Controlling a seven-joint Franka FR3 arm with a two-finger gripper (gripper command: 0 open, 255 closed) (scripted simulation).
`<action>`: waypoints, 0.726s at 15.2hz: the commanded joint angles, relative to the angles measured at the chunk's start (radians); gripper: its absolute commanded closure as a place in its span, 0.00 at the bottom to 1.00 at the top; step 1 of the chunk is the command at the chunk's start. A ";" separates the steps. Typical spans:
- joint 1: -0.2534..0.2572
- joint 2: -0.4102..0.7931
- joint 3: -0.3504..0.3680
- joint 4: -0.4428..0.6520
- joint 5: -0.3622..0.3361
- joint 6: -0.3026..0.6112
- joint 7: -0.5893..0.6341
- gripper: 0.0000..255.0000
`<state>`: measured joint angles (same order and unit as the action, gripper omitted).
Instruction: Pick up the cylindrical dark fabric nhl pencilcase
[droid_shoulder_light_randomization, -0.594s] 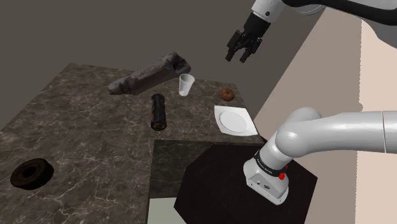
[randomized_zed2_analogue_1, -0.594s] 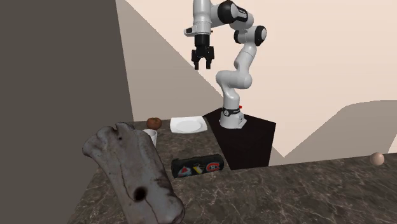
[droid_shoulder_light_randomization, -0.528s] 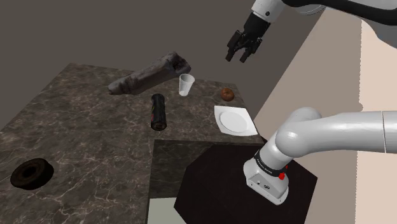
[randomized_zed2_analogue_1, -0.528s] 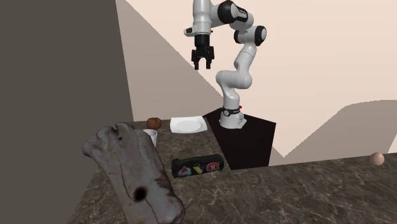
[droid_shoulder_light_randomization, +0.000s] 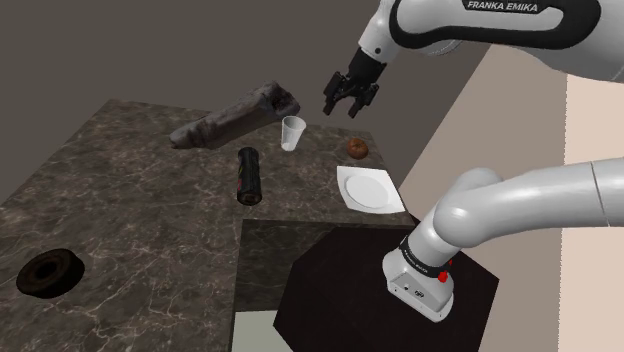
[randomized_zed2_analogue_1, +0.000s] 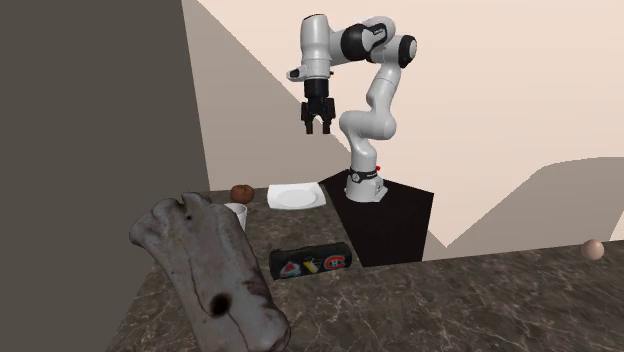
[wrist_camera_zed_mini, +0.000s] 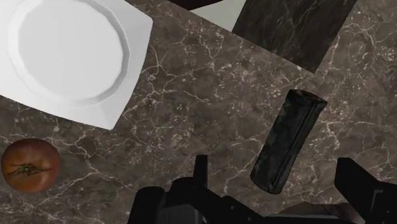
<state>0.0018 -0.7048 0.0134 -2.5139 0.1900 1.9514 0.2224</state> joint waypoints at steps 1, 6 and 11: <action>0.007 0.049 0.021 -0.026 0.025 0.082 0.026 0.00; 0.027 0.201 0.064 -0.047 0.085 0.266 0.080 0.00; 0.049 0.385 0.102 -0.026 0.142 0.442 0.125 0.00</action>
<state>0.0485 -0.3631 0.1105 -2.5502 0.3209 2.3565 0.3407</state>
